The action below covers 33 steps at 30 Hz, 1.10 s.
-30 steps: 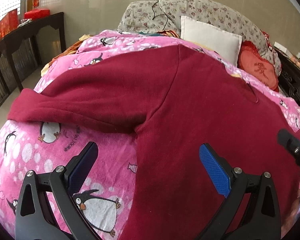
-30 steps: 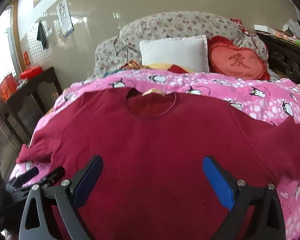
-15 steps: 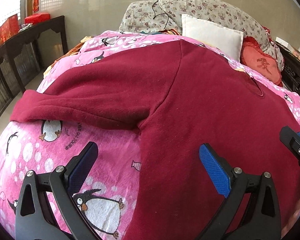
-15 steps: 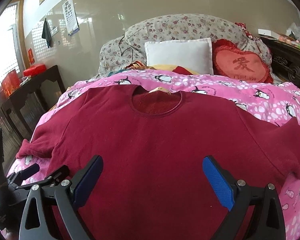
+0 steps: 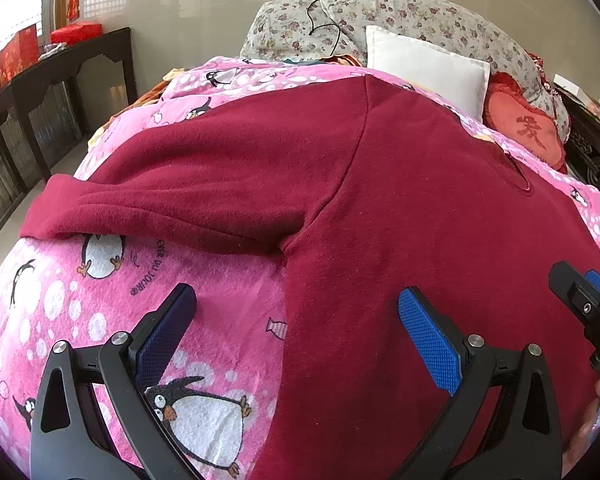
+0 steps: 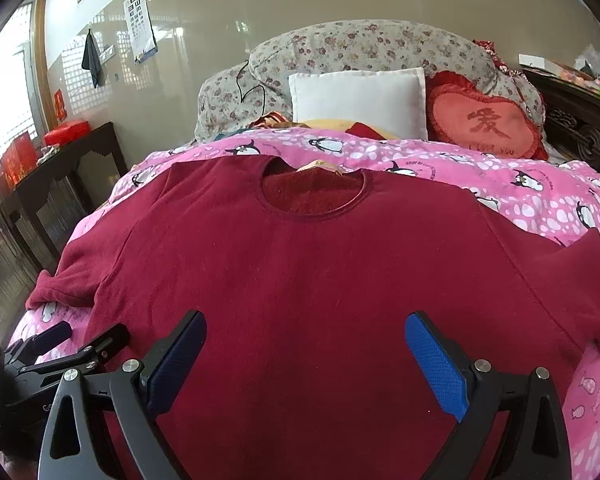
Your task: Fold small clothes
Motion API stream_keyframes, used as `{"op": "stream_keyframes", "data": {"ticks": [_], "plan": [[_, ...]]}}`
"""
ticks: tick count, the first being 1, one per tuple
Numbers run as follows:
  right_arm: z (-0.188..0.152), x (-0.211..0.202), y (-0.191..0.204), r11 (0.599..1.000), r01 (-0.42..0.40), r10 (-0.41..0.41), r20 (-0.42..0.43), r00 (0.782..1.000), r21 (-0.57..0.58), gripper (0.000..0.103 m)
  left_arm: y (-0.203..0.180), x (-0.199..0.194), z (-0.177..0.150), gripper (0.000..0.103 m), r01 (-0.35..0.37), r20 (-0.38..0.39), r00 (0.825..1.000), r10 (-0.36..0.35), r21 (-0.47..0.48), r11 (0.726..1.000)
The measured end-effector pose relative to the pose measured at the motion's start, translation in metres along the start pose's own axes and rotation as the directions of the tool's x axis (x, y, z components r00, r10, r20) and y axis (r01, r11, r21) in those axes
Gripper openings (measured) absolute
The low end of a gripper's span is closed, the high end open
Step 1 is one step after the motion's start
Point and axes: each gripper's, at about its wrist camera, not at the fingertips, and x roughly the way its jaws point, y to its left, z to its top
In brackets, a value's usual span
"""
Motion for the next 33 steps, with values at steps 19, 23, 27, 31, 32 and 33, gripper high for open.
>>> {"op": "stream_keyframes", "data": {"ticks": [19, 23, 27, 31, 32, 33], "plan": [[-0.001, 0.002, -0.005, 1.0, 0.004, -0.004, -0.014, 1.0, 0.017, 0.099, -0.003, -0.001, -0.001, 0.102, -0.01, 0.004, 1.0, 0.01, 0.014, 1.0], [-0.002, 0.004, -0.004, 1.0, 0.002, -0.002, -0.018, 1.0, 0.016, 0.099, -0.004, -0.001, -0.001, 0.102, -0.009, 0.004, 1.0, 0.009, 0.014, 1.0], [-0.005, 0.006, -0.002, 1.0, 0.003, -0.003, -0.024, 1.0, 0.01, 0.099, -0.004, -0.003, 0.0, 0.102, 0.003, 0.008, 1.0, -0.003, 0.004, 1.0], [-0.006, 0.008, 0.002, 1.0, -0.003, 0.003, -0.029, 1.0, -0.004, 0.099, 0.011, -0.014, 0.005, 0.102, 0.022, 0.021, 1.0, -0.021, -0.04, 0.999], [-0.007, 0.008, 0.003, 1.0, -0.006, 0.006, -0.032, 0.999, -0.006, 0.099, 0.02, -0.019, 0.009, 0.102, 0.033, 0.028, 0.999, -0.031, -0.068, 0.997], [-0.007, 0.008, 0.003, 1.0, -0.01, 0.009, -0.033, 0.999, -0.007, 0.099, 0.03, -0.024, 0.011, 0.102, 0.04, 0.037, 0.999, -0.037, -0.095, 0.995]]}}
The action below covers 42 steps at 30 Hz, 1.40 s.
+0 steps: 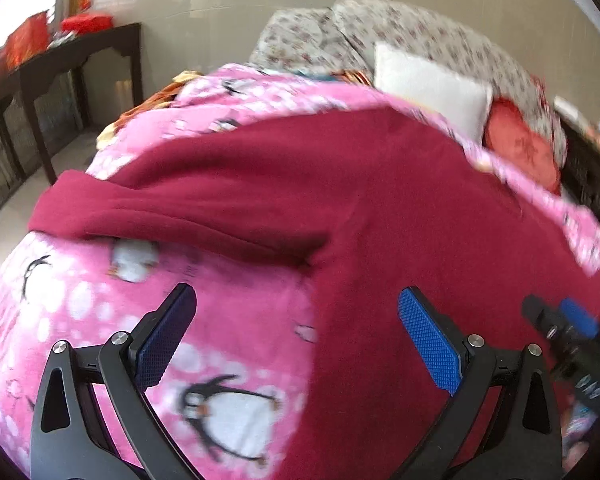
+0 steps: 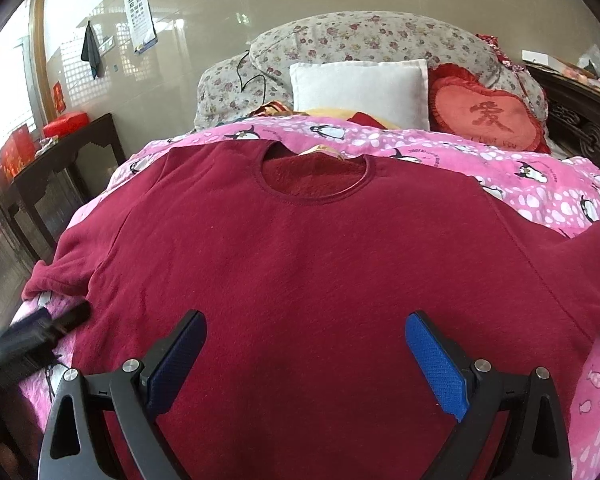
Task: Fold small clothes
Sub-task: 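Grasp the sleeve with the left gripper and lift it across the body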
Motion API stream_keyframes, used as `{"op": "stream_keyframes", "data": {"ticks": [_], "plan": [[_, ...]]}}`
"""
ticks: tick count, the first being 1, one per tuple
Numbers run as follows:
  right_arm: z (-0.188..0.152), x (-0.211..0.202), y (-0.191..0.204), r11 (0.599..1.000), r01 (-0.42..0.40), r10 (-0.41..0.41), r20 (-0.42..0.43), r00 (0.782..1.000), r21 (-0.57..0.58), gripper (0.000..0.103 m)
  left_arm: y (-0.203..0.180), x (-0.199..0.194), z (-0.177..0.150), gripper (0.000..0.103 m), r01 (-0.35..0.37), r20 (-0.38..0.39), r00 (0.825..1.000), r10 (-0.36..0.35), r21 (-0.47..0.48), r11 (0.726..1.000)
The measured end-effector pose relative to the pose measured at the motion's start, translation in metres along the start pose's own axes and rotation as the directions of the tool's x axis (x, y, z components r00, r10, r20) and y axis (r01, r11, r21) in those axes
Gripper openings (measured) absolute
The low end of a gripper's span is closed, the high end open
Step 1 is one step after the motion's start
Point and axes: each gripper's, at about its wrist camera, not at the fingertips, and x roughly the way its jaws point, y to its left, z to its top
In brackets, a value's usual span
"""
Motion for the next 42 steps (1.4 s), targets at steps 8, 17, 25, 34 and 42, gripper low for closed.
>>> {"op": "stream_keyframes", "data": {"ticks": [8, 17, 25, 34, 42], "plan": [[0.0, -0.001, 0.0, 0.999, -0.032, 0.032, 0.002, 0.999, 0.008, 0.099, 0.123, -0.017, 0.026, 0.102, -0.007, -0.009, 1.0, 0.004, -0.394, 0.919], [-0.002, 0.004, 0.001, 0.999, -0.045, 0.046, -0.023, 0.999, 0.013, 0.099, 0.235, 0.02, 0.028, 0.098, 0.039, 0.015, 0.999, -0.041, -0.735, 0.677], [-0.002, 0.007, 0.001, 0.999, -0.048, 0.048, -0.029, 0.998, -0.003, 0.099, 0.237, 0.053, 0.05, 0.016, 0.146, 0.03, 0.983, -0.18, -0.722, 0.677], [0.007, -0.007, -0.018, 0.998, -0.022, 0.02, 0.026, 0.999, 0.058, 0.099, 0.082, -0.037, 0.117, 0.014, 0.359, 0.203, 0.93, -0.307, -0.311, 0.88], [0.019, -0.038, -0.075, 0.967, 0.033, -0.067, 0.129, 0.989, 0.252, 0.099, -0.093, 0.0, 0.085, 0.015, 0.64, -0.022, 0.766, -0.642, -0.069, 0.766]]}}
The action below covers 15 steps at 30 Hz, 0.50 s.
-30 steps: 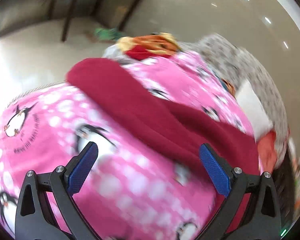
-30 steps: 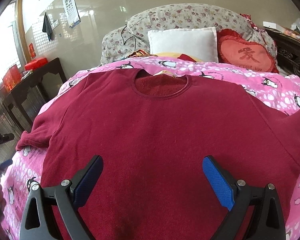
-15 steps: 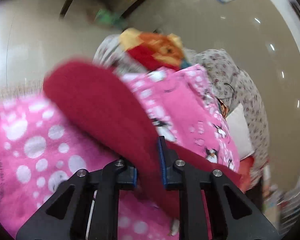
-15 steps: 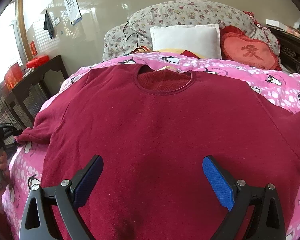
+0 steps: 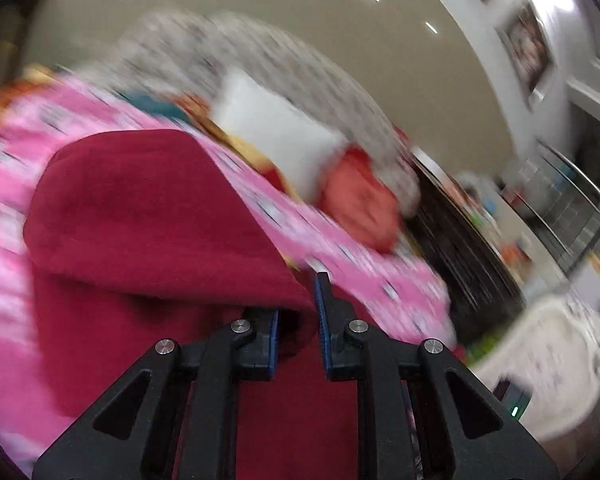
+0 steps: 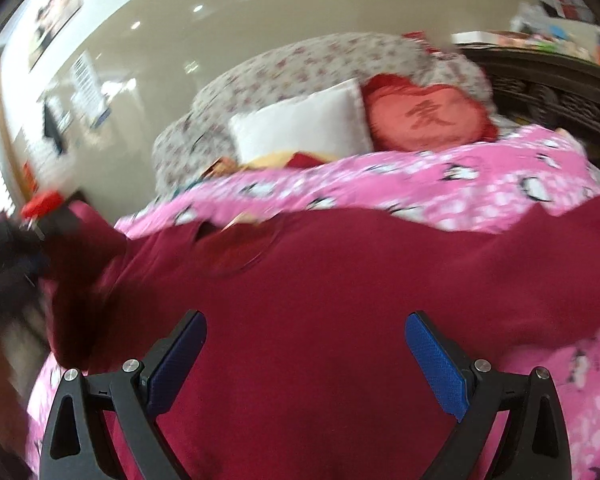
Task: Fold small clothes
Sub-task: 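Grasp the sleeve with the left gripper and lift it across the body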
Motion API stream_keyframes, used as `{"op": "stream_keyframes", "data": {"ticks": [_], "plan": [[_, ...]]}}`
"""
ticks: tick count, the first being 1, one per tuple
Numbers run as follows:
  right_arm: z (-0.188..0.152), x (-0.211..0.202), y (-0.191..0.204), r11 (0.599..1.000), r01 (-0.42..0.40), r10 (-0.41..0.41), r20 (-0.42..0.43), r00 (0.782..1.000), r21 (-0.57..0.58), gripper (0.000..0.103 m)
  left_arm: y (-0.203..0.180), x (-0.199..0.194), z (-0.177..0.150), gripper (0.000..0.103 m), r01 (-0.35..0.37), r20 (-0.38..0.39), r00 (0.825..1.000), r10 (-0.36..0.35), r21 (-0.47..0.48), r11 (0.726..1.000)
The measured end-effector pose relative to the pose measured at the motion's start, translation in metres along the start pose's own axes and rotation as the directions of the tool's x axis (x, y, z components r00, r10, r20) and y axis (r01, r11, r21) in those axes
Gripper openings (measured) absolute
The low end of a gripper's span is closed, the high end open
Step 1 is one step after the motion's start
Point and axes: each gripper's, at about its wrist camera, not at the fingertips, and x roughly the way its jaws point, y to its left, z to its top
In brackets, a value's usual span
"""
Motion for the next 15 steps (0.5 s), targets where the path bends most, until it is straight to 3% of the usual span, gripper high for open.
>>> {"op": "stream_keyframes", "data": {"ticks": [2, 4, 6, 9, 11, 13, 15], "plan": [[0.005, -0.003, -0.017, 0.998, 0.017, -0.018, 0.014, 1.0, 0.061, 0.099, -0.005, 0.028, -0.02, 0.025, 0.058, -0.096, 0.994, -0.056, 0.012, 0.998], [0.008, -0.006, -0.035, 0.991, 0.033, -0.038, 0.031, 0.999, 0.128, 0.099, -0.004, 0.038, -0.03, 0.052, 0.016, -0.133, 0.991, -0.01, 0.041, 0.999], [0.011, -0.008, -0.047, 0.984, 0.016, -0.024, 0.043, 0.999, 0.177, 0.099, -0.003, 0.025, -0.033, 0.056, -0.006, -0.125, 0.992, 0.016, 0.077, 0.997], [0.014, -0.008, -0.042, 0.986, 0.011, -0.018, 0.042, 0.999, 0.164, 0.099, -0.003, -0.011, -0.035, 0.073, -0.029, -0.063, 0.997, 0.036, 0.109, 0.994], [0.012, -0.007, -0.03, 0.995, -0.003, -0.001, 0.038, 0.999, 0.099, 0.099, 0.001, -0.039, -0.034, 0.081, -0.098, 0.017, 0.995, 0.097, 0.12, 0.988], [0.01, -0.004, -0.013, 0.998, -0.049, 0.048, 0.008, 0.999, 0.04, 0.099, 0.017, -0.057, -0.037, 0.085, -0.206, 0.091, 0.976, 0.197, 0.094, 0.974], [0.004, -0.003, 0.005, 0.997, -0.075, 0.075, -0.013, 0.997, -0.019, 0.099, 0.036, -0.063, -0.039, 0.085, -0.288, 0.11, 0.953, 0.281, 0.051, 0.956]]}}
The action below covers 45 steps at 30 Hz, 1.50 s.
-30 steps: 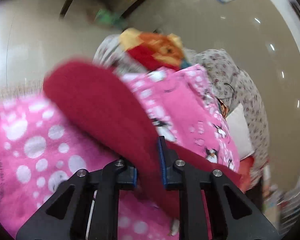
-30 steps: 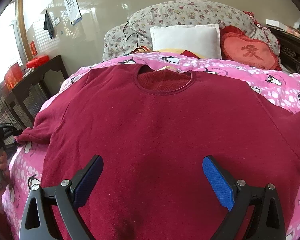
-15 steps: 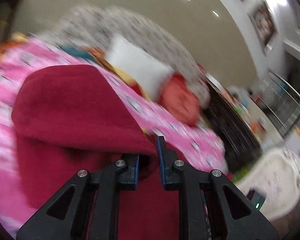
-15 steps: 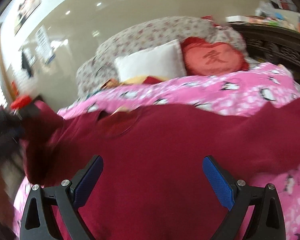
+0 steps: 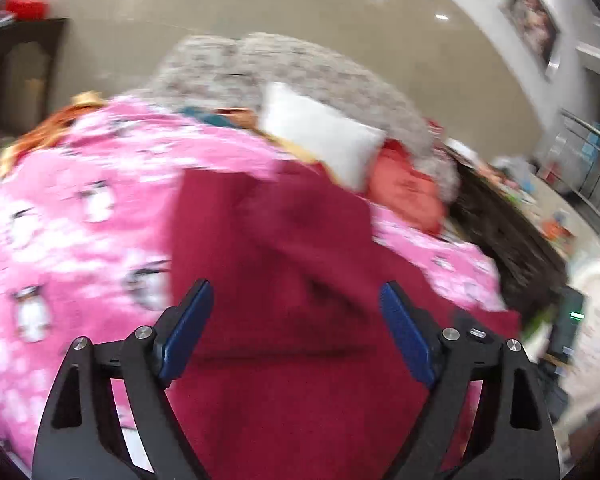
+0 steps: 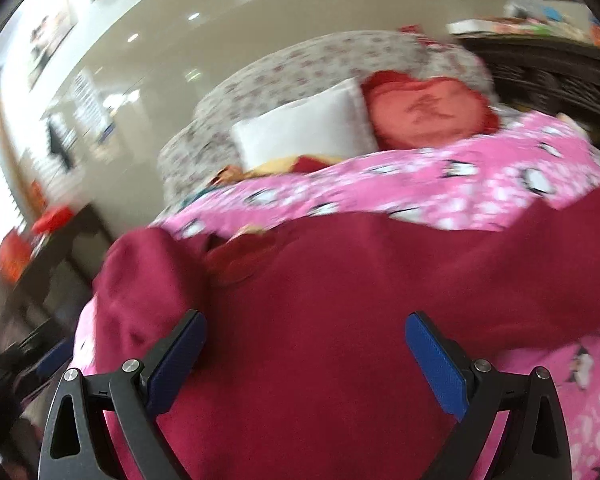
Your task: Fold small clothes
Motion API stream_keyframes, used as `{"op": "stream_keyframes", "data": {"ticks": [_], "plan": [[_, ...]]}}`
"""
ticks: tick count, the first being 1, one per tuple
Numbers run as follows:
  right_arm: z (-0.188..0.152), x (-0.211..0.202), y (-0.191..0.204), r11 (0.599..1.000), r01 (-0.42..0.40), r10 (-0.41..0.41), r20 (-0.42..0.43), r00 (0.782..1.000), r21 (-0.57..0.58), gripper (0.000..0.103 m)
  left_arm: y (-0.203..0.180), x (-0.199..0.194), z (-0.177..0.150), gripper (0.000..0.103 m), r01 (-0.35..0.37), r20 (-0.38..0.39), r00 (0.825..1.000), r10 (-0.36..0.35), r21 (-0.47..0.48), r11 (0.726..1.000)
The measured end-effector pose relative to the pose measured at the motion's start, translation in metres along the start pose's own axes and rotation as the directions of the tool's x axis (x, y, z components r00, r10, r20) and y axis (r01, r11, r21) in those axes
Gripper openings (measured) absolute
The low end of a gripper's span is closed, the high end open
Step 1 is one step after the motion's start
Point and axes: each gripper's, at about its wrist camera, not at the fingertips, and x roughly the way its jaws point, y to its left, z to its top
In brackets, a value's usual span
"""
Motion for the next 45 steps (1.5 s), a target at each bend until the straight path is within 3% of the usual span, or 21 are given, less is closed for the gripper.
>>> {"op": "stream_keyframes", "data": {"ticks": [3, 6, 9, 11, 12, 13, 14, 15, 18, 20, 24, 26, 27, 28, 30, 32, 35, 36, 37, 40, 45], "plan": [[-0.003, 0.002, 0.039, 0.99, -0.008, 0.005, -0.021, 1.0, -0.139, 0.099, 0.028, 0.013, -0.006, 0.085, -0.119, -0.014, 0.993, 0.119, -0.048, 0.992], [-0.004, 0.01, 0.085, 0.951, -0.047, 0.03, -0.06, 0.998, -0.305, 0.099, 0.038, 0.027, -0.015, 0.085, -0.151, -0.03, 0.988, 0.149, -0.048, 0.987], [-0.007, 0.03, 0.124, 0.894, -0.028, 0.005, -0.053, 0.999, -0.447, 0.099, 0.045, 0.031, -0.019, 0.085, -0.171, -0.046, 0.984, 0.17, -0.035, 0.985], [-0.011, 0.056, 0.146, 0.834, 0.037, -0.068, -0.035, 0.997, -0.551, 0.097, 0.049, 0.034, -0.022, 0.085, -0.187, -0.047, 0.981, 0.186, -0.032, 0.982], [-0.011, 0.068, 0.148, 0.812, 0.051, -0.093, -0.042, 0.995, -0.581, 0.087, 0.049, 0.034, -0.025, 0.085, -0.192, -0.049, 0.98, 0.19, -0.032, 0.981], [-0.013, 0.083, 0.154, 0.784, 0.052, -0.118, -0.065, 0.991, -0.619, 0.065, 0.055, 0.034, -0.027, 0.085, -0.194, -0.057, 0.98, 0.192, -0.039, 0.98], [-0.016, 0.098, 0.156, 0.763, 0.028, -0.129, -0.11, 0.985, -0.645, 0.052, 0.06, 0.031, -0.029, 0.085, -0.191, -0.064, 0.98, 0.188, -0.049, 0.98], [-0.017, 0.104, 0.153, 0.764, 0.015, -0.131, -0.133, 0.982, -0.645, 0.032, 0.061, 0.034, -0.029, 0.085, -0.186, -0.071, 0.981, 0.181, -0.062, 0.981], [0.007, 0.09, 0.125, 0.858, -0.042, -0.034, -0.138, 0.99, -0.511, 0.017, 0.063, 0.035, -0.028, 0.085, -0.177, -0.076, 0.982, 0.171, -0.07, 0.982], [0.026, 0.06, 0.09, 0.917, -0.052, 0.016, -0.093, 0.996, -0.396, 0.016, 0.059, 0.034, -0.029, 0.085, -0.178, -0.064, 0.983, 0.174, -0.055, 0.982], [0.032, 0.021, 0.024, 0.96, 0.044, -0.061, -0.052, 0.997, -0.277, 0.016, 0.051, 0.04, -0.032, 0.085, -0.185, -0.074, 0.98, 0.183, -0.015, 0.983], [0.019, 0.018, -0.009, 0.975, 0.066, -0.089, -0.103, 0.991, -0.213, 0.026, 0.046, 0.045, -0.035, 0.085, -0.196, -0.084, 0.977, 0.196, 0.016, 0.981], [0.013, 0.019, -0.019, 0.978, 0.078, -0.104, -0.129, 0.986, -0.195, 0.043, 0.044, 0.046, -0.036, 0.085, -0.204, -0.083, 0.975, 0.206, 0.029, 0.979], [0.007, 0.023, -0.029, 0.979, 0.091, -0.122, -0.165, 0.979, -0.183, 0.048, 0.042, 0.047, -0.037, 0.085, -0.208, -0.082, 0.974, 0.211, 0.04, 0.977], [0.0, 0.019, -0.042, 0.987, 0.022, -0.052, -0.191, 0.98, -0.157, 0.048, 0.041, 0.047, -0.038, 0.085, -0.205, -0.081, 0.975, 0.208, 0.046, 0.978], [0.005, 0.008, -0.049, 0.991, 0.011, -0.036, -0.181, 0.983, -0.135, 0.048, 0.043, 0.048, -0.038, 0.085, -0.203, -0.083, 0.975, 0.206, 0.041, 0.978], [0.014, -0.017, -0.043, 0.982, 0.126, -0.143, -0.114, 0.983, -0.143, 0.049, 0.045, 0.049, -0.038, 0.085, -0.205, -0.09, 0.974, 0.207, 0.032, 0.978], [0.015, -0.026, -0.041, 0.985, 0.101, -0.114, -0.086, 0.99, -0.143, 0.049, 0.045, 0.05, -0.038, 0.085, -0.208, -0.091, 0.973, 0.21, 0.033, 0.978], [0.02, -0.035, -0.033, 0.99, 0.012, -0.021, -0.067, 0.998, -0.137, 0.049, 0.044, 0.05, -0.038, 0.085, -0.211, -0.09, 0.973, 0.213, 0.035, 0.977], [0.035, -0.03, -0.002, 0.973, -0.176, 0.165, -0.083, 0.983, -0.151, 0.049, 0.043, 0.049, -0.038, 0.085, -0.215, -0.085, 0.972, 0.218, 0.04, 0.976], [0.044, 0.039, 0.103, 0.887, -0.276, 0.245, -0.131, 0.961, -0.37, 0.05, 0.051, 0.04, -0.036, 0.085, -0.198, -0.082, 0.977, 0.199, 0.019, 0.98]]}}
